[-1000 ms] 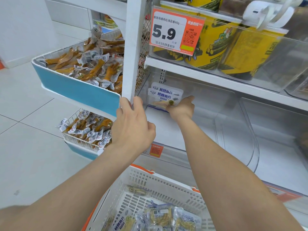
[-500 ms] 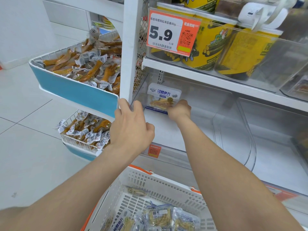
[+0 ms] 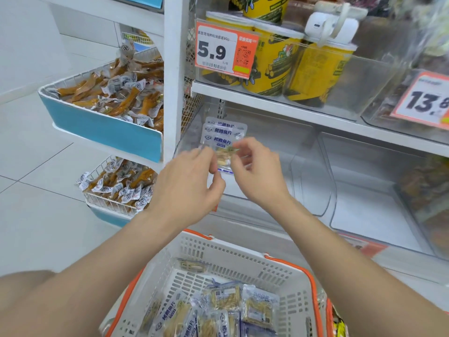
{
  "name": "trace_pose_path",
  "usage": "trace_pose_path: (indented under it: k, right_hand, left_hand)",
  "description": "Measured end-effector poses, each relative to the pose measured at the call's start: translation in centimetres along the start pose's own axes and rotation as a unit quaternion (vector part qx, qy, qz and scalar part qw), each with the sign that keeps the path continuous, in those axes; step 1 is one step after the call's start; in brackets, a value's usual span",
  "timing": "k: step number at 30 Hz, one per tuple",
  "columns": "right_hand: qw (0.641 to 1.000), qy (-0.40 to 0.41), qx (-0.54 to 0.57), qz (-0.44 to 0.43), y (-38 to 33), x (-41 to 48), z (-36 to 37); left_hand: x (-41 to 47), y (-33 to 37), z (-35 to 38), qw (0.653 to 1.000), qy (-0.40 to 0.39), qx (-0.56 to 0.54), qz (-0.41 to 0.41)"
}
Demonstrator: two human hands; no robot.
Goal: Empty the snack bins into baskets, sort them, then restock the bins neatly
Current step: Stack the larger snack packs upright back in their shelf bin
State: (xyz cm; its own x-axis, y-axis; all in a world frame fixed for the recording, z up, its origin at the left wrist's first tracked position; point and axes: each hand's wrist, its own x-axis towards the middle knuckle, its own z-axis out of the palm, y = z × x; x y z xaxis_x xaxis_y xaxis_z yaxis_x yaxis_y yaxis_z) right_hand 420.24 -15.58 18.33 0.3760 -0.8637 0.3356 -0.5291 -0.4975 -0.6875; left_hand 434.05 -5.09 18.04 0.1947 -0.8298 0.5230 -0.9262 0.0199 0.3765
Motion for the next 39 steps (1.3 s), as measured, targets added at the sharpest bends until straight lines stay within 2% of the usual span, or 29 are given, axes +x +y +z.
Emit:
trace_pose_path:
  k: [2, 4, 7, 9, 10, 11, 13, 16, 19, 24, 28, 30, 32, 34, 37, 39]
  right_hand:
    - [0.998, 0.000, 0.023, -0.054, -1.4, -4.8, -1.7]
    - [0.997, -0.021, 0.020, -0.069, -1.3, -9.5, -2.8]
    - [0.985, -0.158, -0.074, -0.004, 2.0, -15.5, -2.8]
    - [0.947, -0.271, -0.162, 0.056, 5.0, -18.4, -2.4]
    - [0.920, -0.325, -0.206, 0.072, 6.3, -19.5, -2.2]
    - [0.888, -0.378, -0.248, 0.085, 7.4, -20.4, -2.0]
    - [0.834, -0.451, -0.298, 0.109, 9.7, -22.0, -1.1]
    - [0.809, -0.481, -0.303, 0.151, 12.8, -24.1, 1.0]
    - [0.810, -0.464, -0.280, 0.223, 15.7, -25.6, 3.7]
    - [0.808, -0.416, -0.219, 0.355, 20.7, -28.8, 8.7]
    - [0.785, -0.414, -0.169, 0.429, 23.3, -30.4, 9.9]
    - [0.789, -0.391, -0.160, 0.446, 24.1, -30.4, 10.1]
    - [0.808, -0.337, -0.151, 0.458, 25.1, -30.4, 10.7]
    - [0.814, -0.321, -0.143, 0.463, 25.3, -30.1, 11.0]
    - [0.803, -0.369, -0.102, 0.457, 24.9, -29.9, 11.2]
    - [0.809, -0.385, -0.038, 0.443, 24.4, -29.7, 11.4]
  left_hand:
    - [-1.3, 0.5, -0.6, 0.996, -0.084, -0.019, -0.021]
    - [-2.8, 0.6, -1.2, 0.969, -0.246, -0.022, 0.002]
    - [-5.2, 1.6, -1.4, 0.855, -0.516, 0.046, 0.033]
    - [-7.0, 2.3, -0.3, 0.782, -0.611, 0.117, 0.037]
    - [-7.8, 2.4, 0.7, 0.759, -0.635, 0.138, 0.039]
    - [-8.7, 2.2, 2.1, 0.748, -0.647, 0.143, 0.042]
    - [-10.6, 1.1, 5.6, 0.750, -0.648, 0.129, 0.040]
    - [-13.8, -0.8, 10.9, 0.752, -0.646, 0.133, 0.014]
    - [-17.4, -2.5, 15.4, 0.750, -0.652, 0.105, -0.027]
    - [-23.5, -4.0, 22.4, 0.778, -0.615, 0.034, -0.129]
    - [-26.3, -3.1, 27.1, 0.772, -0.620, -0.017, -0.137]
    - [-27.4, -2.4, 28.8, 0.774, -0.618, -0.032, -0.135]
    - [-28.2, -2.0, 30.2, 0.796, -0.594, 0.001, -0.113]
    - [-28.1, -1.8, 30.7, 0.804, -0.587, 0.036, -0.094]
    - [-27.1, -2.0, 30.8, 0.775, -0.624, 0.025, -0.096]
    - [-25.9, -2.7, 30.2, 0.764, -0.631, -0.040, -0.130]
